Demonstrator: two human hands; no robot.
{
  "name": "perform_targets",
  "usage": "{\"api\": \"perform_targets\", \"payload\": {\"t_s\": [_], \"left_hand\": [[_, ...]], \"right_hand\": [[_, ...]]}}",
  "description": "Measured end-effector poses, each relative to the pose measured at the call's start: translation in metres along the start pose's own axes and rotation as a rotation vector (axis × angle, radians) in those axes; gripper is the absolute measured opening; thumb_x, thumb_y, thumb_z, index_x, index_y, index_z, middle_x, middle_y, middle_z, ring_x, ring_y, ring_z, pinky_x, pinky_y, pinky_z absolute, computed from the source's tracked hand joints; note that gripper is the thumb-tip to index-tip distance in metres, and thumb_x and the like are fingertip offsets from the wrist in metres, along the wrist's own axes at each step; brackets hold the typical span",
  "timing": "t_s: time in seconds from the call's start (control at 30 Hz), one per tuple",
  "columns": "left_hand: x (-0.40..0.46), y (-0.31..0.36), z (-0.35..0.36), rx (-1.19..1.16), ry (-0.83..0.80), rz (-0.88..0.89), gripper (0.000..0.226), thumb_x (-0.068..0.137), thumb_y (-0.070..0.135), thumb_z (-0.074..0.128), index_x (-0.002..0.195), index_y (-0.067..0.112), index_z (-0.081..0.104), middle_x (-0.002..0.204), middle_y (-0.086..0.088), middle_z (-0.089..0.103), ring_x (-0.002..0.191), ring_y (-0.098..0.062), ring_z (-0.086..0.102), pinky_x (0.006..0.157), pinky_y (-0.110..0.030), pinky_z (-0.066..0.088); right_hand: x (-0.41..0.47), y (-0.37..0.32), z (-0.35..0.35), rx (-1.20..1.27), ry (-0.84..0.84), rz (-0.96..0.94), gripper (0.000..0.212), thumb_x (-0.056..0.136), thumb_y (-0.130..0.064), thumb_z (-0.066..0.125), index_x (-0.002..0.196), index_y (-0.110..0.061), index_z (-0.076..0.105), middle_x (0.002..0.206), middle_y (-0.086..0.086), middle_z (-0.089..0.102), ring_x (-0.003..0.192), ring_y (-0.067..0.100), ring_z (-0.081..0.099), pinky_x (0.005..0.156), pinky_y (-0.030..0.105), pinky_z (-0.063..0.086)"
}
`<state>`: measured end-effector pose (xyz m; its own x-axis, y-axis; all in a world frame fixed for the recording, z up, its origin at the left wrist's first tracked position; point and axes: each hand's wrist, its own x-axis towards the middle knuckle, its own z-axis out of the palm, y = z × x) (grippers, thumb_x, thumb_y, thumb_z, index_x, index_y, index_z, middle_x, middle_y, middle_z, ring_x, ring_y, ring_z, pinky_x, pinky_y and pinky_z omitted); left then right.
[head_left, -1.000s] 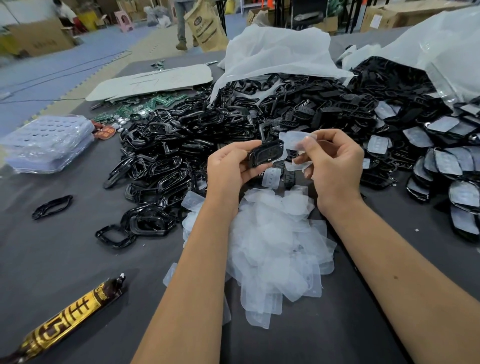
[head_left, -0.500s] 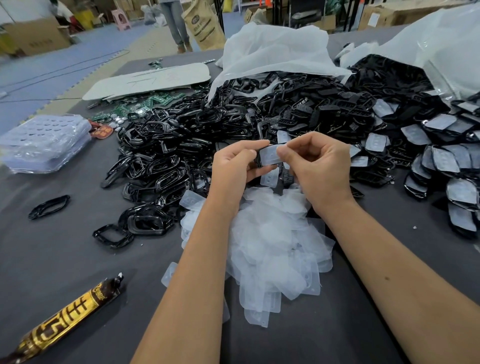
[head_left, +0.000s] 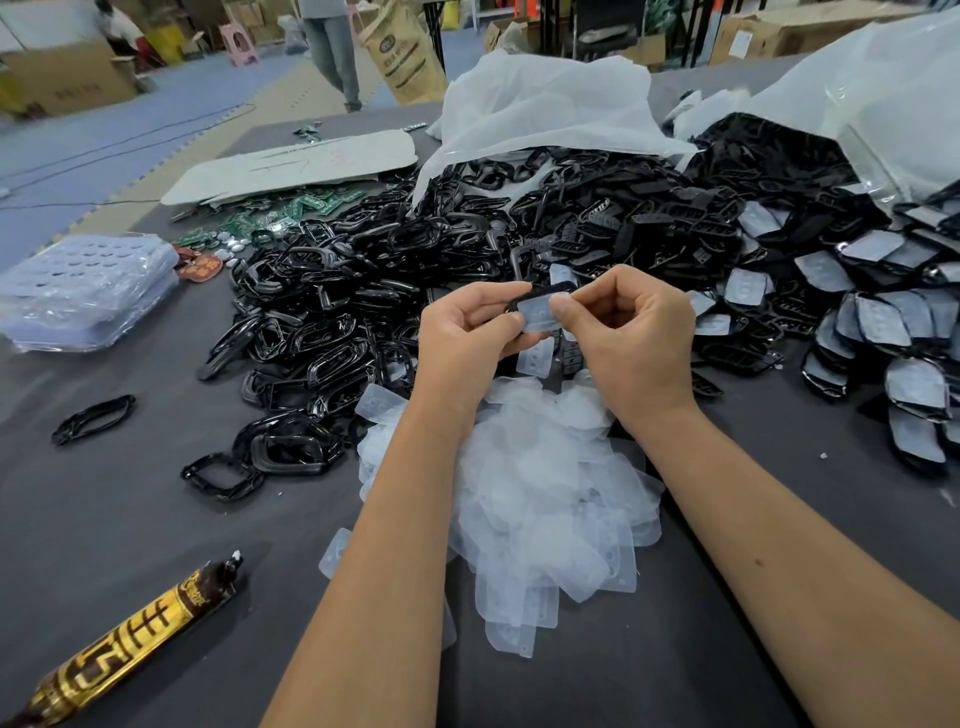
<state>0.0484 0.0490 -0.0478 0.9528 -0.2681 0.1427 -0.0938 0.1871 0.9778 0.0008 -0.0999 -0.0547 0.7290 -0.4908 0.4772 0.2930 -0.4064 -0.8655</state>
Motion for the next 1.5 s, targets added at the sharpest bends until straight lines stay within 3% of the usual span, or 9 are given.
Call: {"api": "perform_targets", "payload": {"t_s": [0.23,0.47,0.57,0.8,1.07,1.5], "left_hand": [[-0.0013,-0.0009,0.0028,0.035,-0.001,0.010,0.024,0.092,-0.009,0.061,0.107,0.003,0.075,0.092,-0.014,0.079,0.087,-0.024,0.078,0.082,-0.032,0.062],[-0.0004,0.0002,0.0010,0.005,0.012,-0.027,0.022,0.094,-0.006,0.060,0.110,0.001,0.074,0.092,-0.013,0.079,0.088,-0.022,0.078,0.082,-0.032,0.062],[-0.0012,0.0006,0.0022,-0.008,-0.010,-0.021,0.021,0.094,-0.007,0.061,0.110,0.000,0.074,0.093,-0.013,0.079,0.091,-0.027,0.077,0.084,-0.034,0.063],[-0.0030,0.0016,0.0033,0.016,-0.034,0.022,0.021,0.093,-0.009,0.067,0.107,0.004,0.075,0.096,-0.015,0.079,0.089,-0.026,0.077,0.076,-0.026,0.061],[-0.0004,-0.0007,0.0018,0.050,0.022,0.024,0.020,0.091,-0.007,0.069,0.104,0.007,0.075,0.094,-0.014,0.079,0.083,-0.019,0.076,0.074,-0.025,0.060],[-0.0003,-0.0037,0.0047,0.049,-0.010,0.045,0.020,0.091,-0.009,0.068,0.100,0.007,0.075,0.094,-0.013,0.079,0.086,-0.023,0.077,0.074,-0.027,0.061]], "right_hand": [[-0.0012,-0.0009,-0.0002,-0.001,-0.011,-0.044,0.019,0.086,-0.019,0.084,0.076,-0.012,0.071,0.067,-0.006,0.068,0.059,0.005,0.060,0.059,0.020,0.049],[0.0006,-0.0002,-0.0015,0.122,-0.048,-0.009,0.017,0.085,-0.018,0.086,0.078,-0.014,0.072,0.071,-0.002,0.071,0.062,0.010,0.063,0.061,0.024,0.052],[0.0011,0.0019,-0.0008,0.077,-0.035,0.010,0.018,0.085,-0.020,0.086,0.078,-0.013,0.071,0.071,0.000,0.072,0.063,0.018,0.067,0.061,0.031,0.057],[0.0012,0.0027,0.0005,-0.036,0.008,0.004,0.021,0.085,-0.020,0.085,0.073,-0.015,0.069,0.066,-0.005,0.069,0.058,0.009,0.064,0.058,0.026,0.055],[0.0010,0.0012,0.0007,-0.053,-0.002,0.011,0.021,0.085,-0.020,0.086,0.073,-0.013,0.070,0.066,-0.004,0.069,0.057,0.007,0.061,0.057,0.023,0.053],[-0.0011,-0.0043,0.0004,-0.079,0.030,0.027,0.021,0.085,-0.022,0.085,0.071,-0.013,0.072,0.061,-0.004,0.069,0.053,0.008,0.062,0.054,0.020,0.050]]}}
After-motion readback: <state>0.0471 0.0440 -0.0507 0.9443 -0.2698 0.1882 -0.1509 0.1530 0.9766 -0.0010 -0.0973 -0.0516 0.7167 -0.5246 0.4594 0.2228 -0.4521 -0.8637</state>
